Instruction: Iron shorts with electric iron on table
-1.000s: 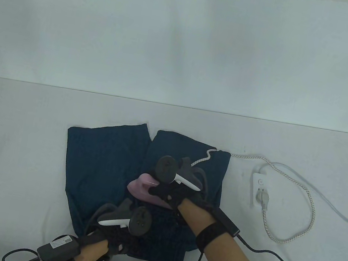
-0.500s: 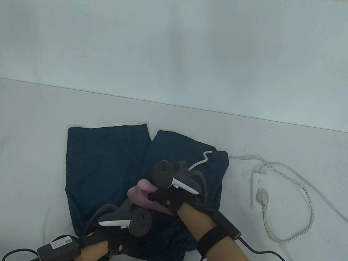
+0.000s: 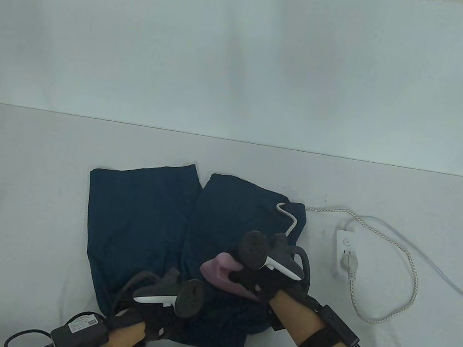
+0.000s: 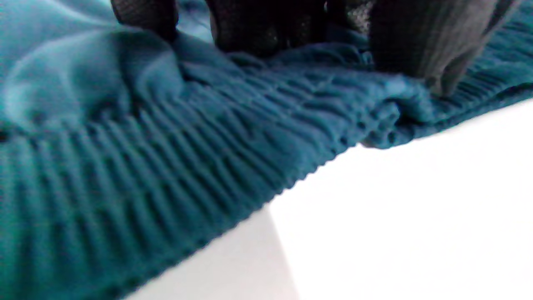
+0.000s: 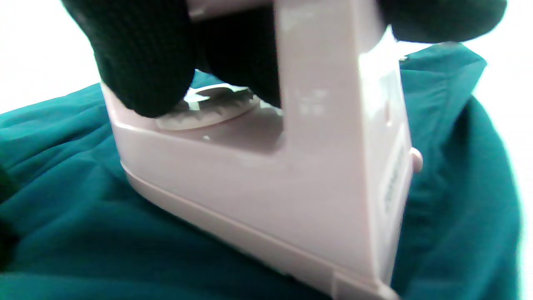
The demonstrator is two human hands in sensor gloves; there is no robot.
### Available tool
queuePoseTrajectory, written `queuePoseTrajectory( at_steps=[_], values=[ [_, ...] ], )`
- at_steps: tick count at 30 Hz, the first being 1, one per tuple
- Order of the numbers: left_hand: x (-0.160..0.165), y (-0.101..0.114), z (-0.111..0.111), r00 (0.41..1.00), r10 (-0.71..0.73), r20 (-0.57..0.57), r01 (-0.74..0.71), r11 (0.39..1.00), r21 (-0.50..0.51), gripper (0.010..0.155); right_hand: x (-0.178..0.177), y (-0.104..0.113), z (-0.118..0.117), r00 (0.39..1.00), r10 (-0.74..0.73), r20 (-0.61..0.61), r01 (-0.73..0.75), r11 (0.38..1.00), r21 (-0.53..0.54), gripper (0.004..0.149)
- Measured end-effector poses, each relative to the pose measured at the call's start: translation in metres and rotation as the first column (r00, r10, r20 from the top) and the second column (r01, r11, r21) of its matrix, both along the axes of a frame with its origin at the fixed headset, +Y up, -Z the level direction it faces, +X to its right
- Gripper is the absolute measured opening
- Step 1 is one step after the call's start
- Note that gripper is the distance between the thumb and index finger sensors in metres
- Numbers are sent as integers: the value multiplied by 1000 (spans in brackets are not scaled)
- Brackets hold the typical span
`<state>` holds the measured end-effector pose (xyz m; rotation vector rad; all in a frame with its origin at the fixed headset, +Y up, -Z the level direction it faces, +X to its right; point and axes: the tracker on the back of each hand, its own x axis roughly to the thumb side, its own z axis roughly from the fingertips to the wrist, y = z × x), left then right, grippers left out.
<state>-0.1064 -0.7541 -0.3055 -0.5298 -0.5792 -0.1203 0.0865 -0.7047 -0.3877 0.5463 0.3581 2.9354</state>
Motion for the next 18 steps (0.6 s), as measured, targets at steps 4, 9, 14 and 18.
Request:
queuePoseTrajectory(
  at_steps=[4, 9, 14, 18],
  values=[
    [7, 3, 5, 998, -45, 37, 42, 997, 59, 64, 13, 1, 4, 1000, 6, 20, -6, 1000, 3, 62],
    [8, 2, 6, 999, -37, 38, 36, 998, 44, 65, 17, 0, 6, 999, 1, 34, -1, 1000, 1, 62],
    [5, 1, 4, 1000, -14, 18, 14, 1000, 20, 65, 8, -1, 7, 999, -34, 27, 33, 999, 21, 62],
    [4, 1, 4, 1000, -13, 17, 13, 1000, 19, 65, -5, -2, 8, 997, -76, 10, 75, 997, 28, 62]
  ],
)
